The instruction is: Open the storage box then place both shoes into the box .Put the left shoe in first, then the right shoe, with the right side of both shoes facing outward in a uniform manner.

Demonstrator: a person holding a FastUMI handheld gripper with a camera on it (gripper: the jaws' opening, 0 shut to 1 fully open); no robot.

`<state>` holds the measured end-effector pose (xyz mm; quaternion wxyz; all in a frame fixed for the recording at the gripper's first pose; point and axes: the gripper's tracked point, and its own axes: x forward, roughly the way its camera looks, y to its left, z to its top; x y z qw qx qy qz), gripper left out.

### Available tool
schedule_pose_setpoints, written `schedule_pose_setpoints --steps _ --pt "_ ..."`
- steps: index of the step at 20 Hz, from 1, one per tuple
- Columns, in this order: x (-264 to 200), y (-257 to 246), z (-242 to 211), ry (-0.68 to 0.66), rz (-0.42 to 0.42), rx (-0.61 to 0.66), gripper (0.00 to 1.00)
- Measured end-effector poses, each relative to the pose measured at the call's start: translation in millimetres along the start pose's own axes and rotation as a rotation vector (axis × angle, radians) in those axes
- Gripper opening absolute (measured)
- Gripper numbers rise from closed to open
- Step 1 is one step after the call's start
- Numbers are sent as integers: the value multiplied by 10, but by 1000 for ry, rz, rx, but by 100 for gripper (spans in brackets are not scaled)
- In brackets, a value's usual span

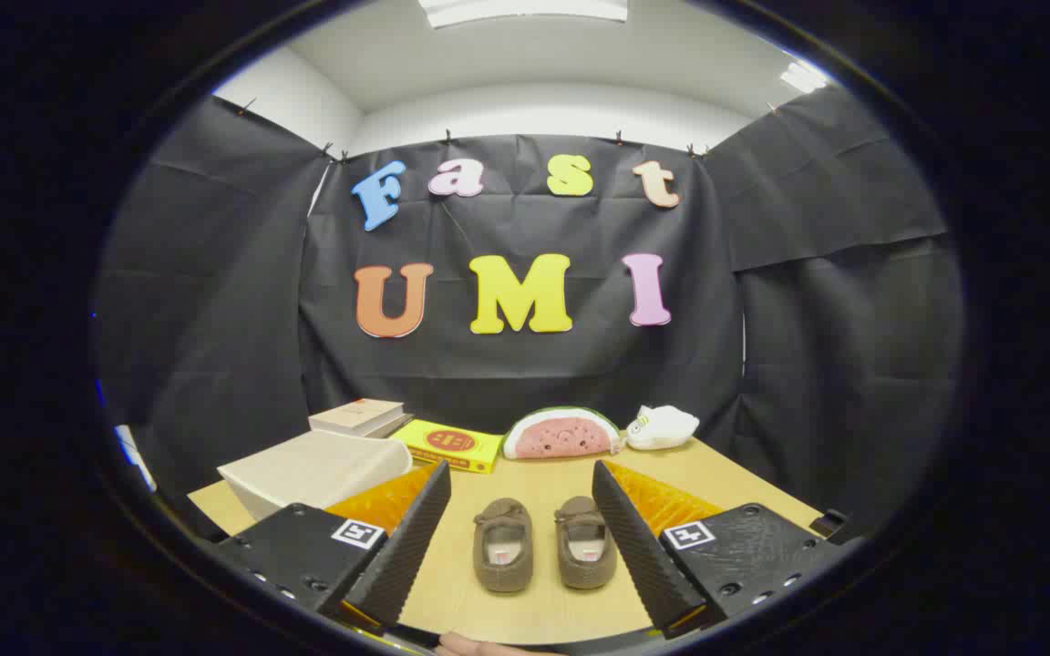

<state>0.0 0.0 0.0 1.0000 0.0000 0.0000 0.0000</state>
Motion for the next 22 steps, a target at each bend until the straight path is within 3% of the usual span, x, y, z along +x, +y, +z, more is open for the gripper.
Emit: schedule_pose_setpoints --steps 17,22 --pt "168 69 -132 26 15 -6 95" --pt "353 244 -96 67 113 60 95"
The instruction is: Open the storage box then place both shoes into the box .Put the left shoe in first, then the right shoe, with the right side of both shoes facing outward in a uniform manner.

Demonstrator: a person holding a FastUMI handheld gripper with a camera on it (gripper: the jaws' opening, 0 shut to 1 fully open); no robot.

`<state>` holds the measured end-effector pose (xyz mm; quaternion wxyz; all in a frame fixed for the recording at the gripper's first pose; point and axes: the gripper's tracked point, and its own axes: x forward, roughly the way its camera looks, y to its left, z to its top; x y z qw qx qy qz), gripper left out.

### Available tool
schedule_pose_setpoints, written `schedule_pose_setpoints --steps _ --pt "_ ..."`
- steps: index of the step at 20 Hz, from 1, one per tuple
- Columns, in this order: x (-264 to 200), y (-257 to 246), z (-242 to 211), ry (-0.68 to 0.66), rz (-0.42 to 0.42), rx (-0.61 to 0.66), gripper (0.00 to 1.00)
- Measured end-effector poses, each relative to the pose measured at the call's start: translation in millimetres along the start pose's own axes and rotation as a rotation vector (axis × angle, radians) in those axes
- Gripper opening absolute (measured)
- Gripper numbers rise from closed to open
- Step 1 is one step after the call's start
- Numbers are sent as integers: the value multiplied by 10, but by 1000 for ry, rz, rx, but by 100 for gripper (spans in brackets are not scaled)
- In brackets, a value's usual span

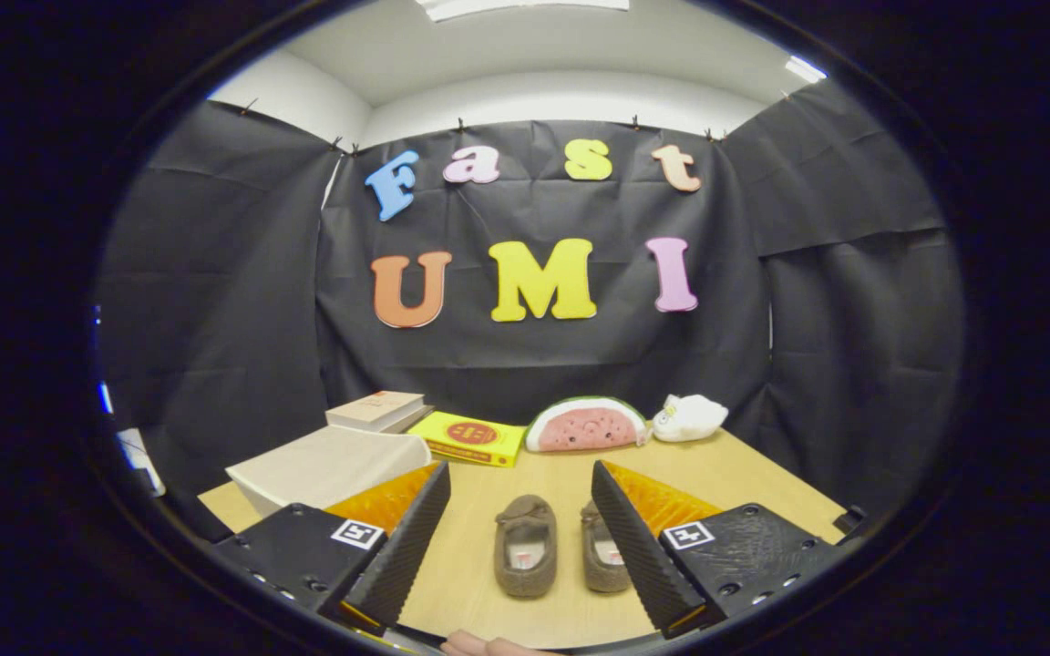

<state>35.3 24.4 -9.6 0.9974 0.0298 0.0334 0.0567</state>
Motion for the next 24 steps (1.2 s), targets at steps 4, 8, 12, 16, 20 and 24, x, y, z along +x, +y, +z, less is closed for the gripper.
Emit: schedule_pose_setpoints --steps 4,8,12,16,20,24 --pt "312 162 21 60 115 50 95" --pt "628 352 -56 134 226 83 95" --pt "936 623 -251 267 385 196 95" --pt "1247 897 -431 396 561 311 95" --pt "1505 1087 -593 518 709 480 95" --pt "1732 1140 -728 604 795 635 95"
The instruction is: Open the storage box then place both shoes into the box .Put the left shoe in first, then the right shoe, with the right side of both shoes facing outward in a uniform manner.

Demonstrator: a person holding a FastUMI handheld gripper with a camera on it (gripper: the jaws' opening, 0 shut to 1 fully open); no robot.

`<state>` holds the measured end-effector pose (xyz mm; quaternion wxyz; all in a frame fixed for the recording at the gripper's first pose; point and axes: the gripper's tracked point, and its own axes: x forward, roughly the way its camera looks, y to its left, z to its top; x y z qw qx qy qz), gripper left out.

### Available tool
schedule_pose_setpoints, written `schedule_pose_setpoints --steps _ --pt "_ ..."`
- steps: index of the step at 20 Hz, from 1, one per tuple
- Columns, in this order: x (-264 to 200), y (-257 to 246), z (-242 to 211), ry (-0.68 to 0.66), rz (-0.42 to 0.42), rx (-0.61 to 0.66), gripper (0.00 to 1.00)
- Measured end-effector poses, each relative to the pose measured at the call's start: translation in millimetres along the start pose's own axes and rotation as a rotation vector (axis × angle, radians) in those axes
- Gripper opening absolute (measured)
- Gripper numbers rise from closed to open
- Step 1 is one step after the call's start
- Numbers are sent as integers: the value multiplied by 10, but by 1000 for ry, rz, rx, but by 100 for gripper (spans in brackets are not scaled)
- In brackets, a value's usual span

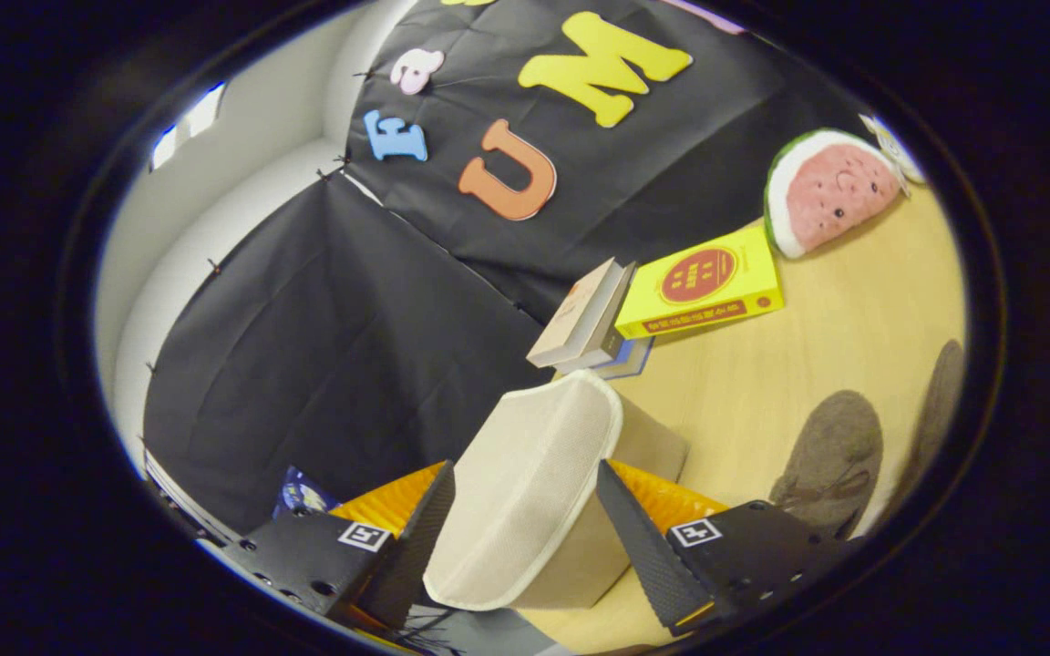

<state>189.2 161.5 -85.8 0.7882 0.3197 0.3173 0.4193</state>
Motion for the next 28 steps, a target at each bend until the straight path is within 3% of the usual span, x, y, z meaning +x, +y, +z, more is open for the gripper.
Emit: schedule_pose_setpoints --steps 3,12,15,20,22,25,28 --pt "126 -83 15 30 59 97 95" --pt "467 -158 -177 156 79 205 94" --pt "491 -141 -195 168 81 217 66" --pt "414 -157 -134 149 32 207 52" --pt "304 -45 -74 132 67 222 28" --pt "237 35 -28 133 39 188 3" --pt "231 274 81 112 35 163 3"
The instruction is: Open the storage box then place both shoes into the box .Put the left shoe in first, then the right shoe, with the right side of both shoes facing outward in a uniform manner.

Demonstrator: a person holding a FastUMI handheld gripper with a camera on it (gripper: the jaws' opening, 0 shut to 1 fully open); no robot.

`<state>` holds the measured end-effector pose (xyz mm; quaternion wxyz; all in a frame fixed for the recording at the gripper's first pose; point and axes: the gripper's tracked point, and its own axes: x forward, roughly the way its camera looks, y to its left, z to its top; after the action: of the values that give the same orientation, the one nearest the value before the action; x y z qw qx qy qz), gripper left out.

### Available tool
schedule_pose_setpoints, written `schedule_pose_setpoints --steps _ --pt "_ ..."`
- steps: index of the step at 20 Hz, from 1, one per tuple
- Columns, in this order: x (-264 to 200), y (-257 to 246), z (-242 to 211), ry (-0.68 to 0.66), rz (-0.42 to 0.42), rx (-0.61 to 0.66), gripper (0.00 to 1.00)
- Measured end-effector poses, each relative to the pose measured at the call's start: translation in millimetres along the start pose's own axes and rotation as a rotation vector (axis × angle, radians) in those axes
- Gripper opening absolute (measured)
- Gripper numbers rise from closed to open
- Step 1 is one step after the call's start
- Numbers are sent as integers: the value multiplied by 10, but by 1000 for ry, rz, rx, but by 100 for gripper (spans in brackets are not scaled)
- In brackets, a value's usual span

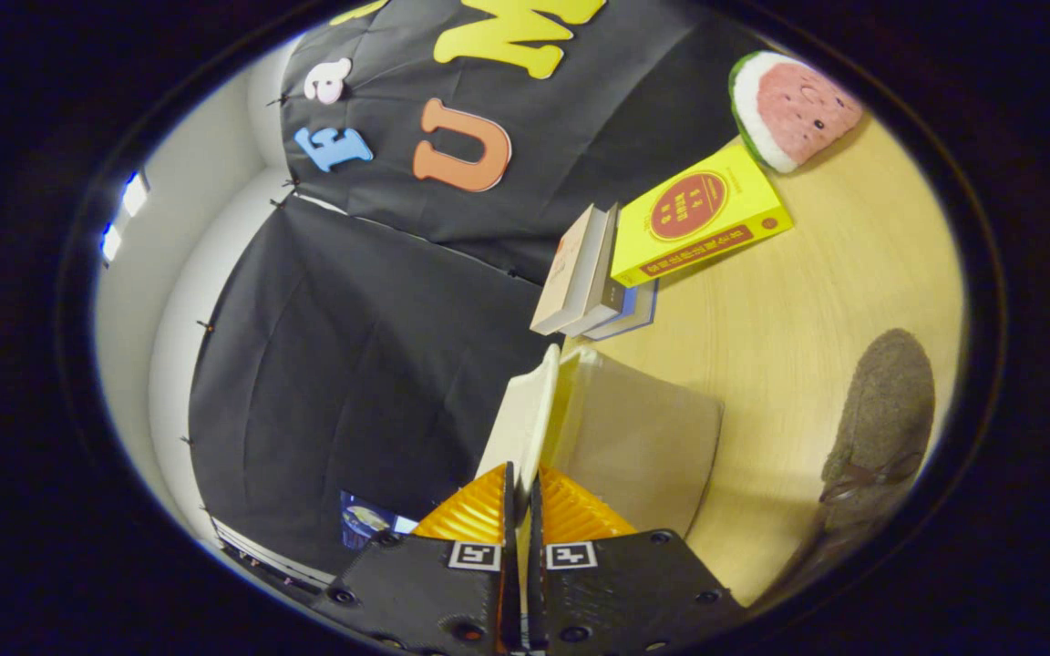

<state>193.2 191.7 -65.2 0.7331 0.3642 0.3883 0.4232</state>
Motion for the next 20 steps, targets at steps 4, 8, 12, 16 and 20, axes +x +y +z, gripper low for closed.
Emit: schedule_pose_setpoints --steps 4,8,12,16,20 --pt "69 529 97 -39 32 -46 3" --pt "289 1140 140 -65 72 -91 4" --pt "673 1629 112 -79 108 -97 4" --pt "1165 1955 68 -94 93 -116 4" --pt "1628 2172 -81 -78 81 -124 4"
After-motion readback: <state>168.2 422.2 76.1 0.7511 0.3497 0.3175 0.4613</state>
